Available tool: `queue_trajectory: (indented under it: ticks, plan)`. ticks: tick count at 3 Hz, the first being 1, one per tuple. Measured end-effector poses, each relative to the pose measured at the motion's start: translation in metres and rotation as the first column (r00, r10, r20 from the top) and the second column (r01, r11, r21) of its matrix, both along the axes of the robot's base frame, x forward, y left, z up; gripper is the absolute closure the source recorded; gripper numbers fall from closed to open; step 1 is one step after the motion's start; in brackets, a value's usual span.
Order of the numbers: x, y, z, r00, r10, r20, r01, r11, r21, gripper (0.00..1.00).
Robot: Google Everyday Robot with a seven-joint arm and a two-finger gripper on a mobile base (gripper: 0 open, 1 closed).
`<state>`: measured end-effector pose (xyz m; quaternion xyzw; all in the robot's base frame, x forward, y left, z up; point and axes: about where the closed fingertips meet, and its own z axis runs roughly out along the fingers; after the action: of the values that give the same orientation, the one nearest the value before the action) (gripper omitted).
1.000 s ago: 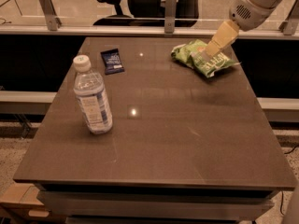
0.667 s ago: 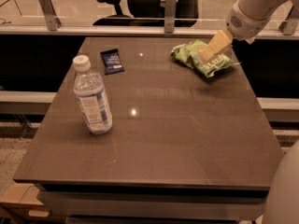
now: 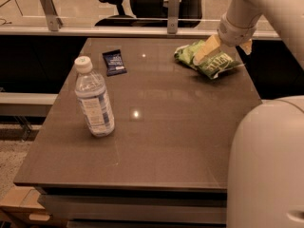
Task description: Move green jalapeno chip bag near blue plastic bottle
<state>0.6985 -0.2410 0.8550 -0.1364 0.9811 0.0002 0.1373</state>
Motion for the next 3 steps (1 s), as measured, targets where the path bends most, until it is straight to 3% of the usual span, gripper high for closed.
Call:
queue_trajectory:
  ticks: [2,3]
  plan:
    - [0.022,0.015,-0.025,0.9997,0.004,-0.022,-0.004,1.0,0.026,0.07]
    - [0.025,0.025,-0.047,0.9985,0.029,-0.046,-0.026,0.997,0.074,0.23]
